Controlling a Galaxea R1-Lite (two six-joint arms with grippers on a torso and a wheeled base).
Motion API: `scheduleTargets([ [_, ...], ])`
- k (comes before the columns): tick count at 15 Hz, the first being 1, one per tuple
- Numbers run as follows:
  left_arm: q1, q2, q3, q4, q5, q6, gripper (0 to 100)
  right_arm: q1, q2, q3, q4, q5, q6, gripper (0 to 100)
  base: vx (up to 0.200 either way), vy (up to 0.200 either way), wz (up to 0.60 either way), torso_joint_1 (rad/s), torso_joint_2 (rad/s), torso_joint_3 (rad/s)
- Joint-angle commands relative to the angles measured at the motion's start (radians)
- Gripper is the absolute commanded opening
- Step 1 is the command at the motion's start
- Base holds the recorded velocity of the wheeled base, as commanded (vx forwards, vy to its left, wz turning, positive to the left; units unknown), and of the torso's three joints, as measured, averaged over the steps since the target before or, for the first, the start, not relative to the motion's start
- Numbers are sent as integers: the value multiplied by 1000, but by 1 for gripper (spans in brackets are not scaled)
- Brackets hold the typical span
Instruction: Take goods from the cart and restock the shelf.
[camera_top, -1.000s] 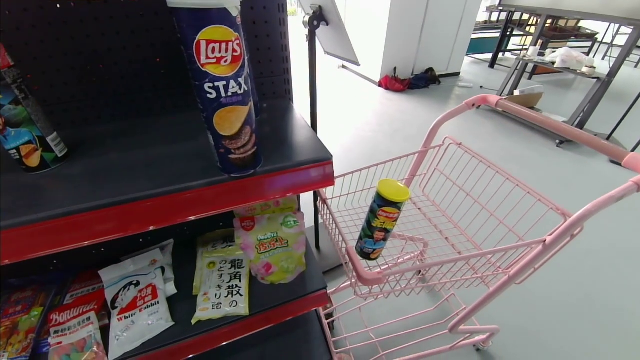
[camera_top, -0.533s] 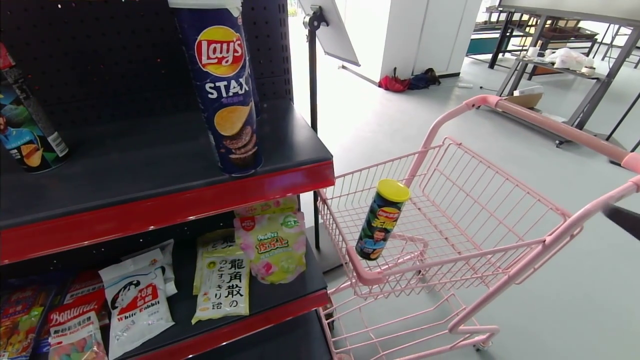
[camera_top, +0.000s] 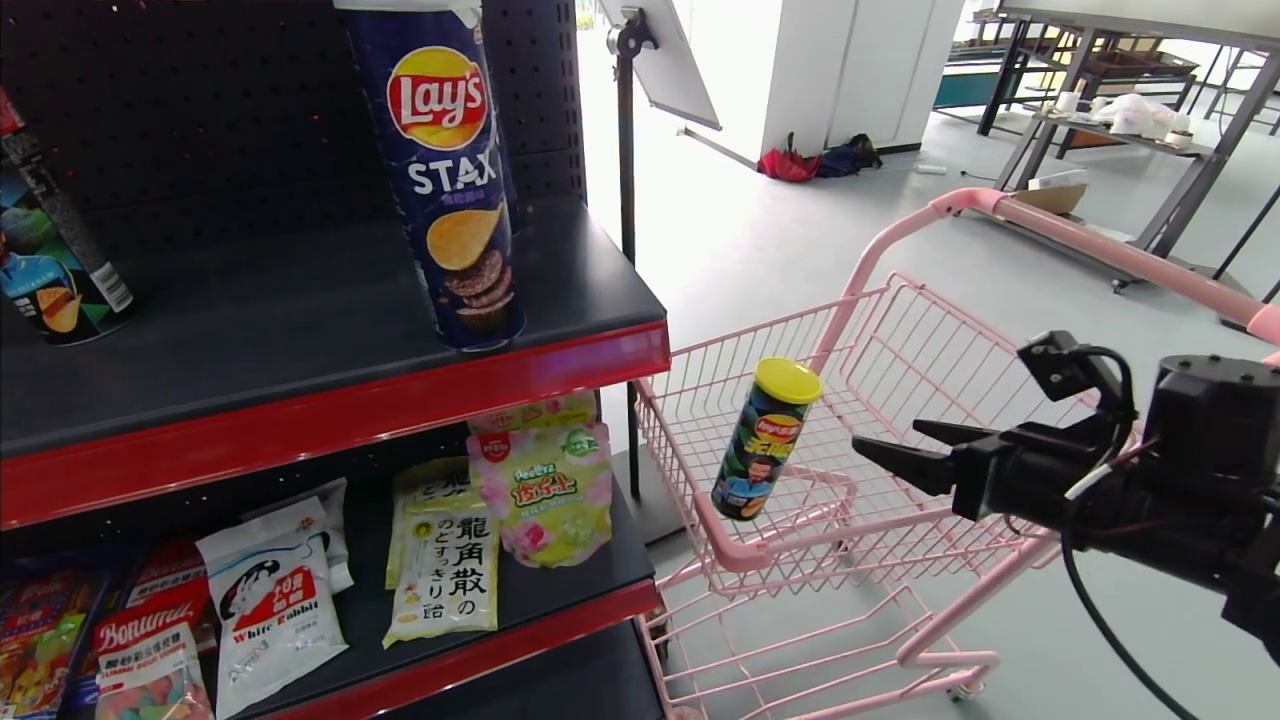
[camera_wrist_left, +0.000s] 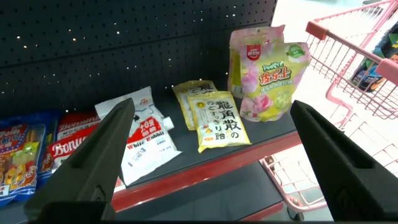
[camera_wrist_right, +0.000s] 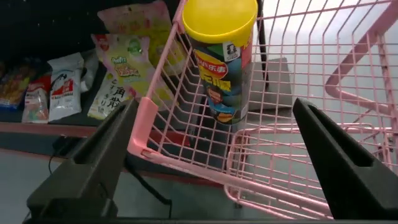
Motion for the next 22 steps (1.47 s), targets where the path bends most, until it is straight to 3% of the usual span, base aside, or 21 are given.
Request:
scheduleTargets([
  [1, 0, 0, 0, 0, 0, 0, 100, 47, 159, -1, -67, 1, -1, 100, 0, 0, 0, 0, 0, 0],
  [6, 0, 0, 0, 0, 0, 0, 100, 89, 323, -51, -230, -4, -15, 100, 0, 0, 0, 0, 0, 0],
  [22, 0, 0, 0, 0, 2, 1, 100, 98, 564, -345, -237, -37, -15, 100, 0, 0, 0, 0, 0, 0],
])
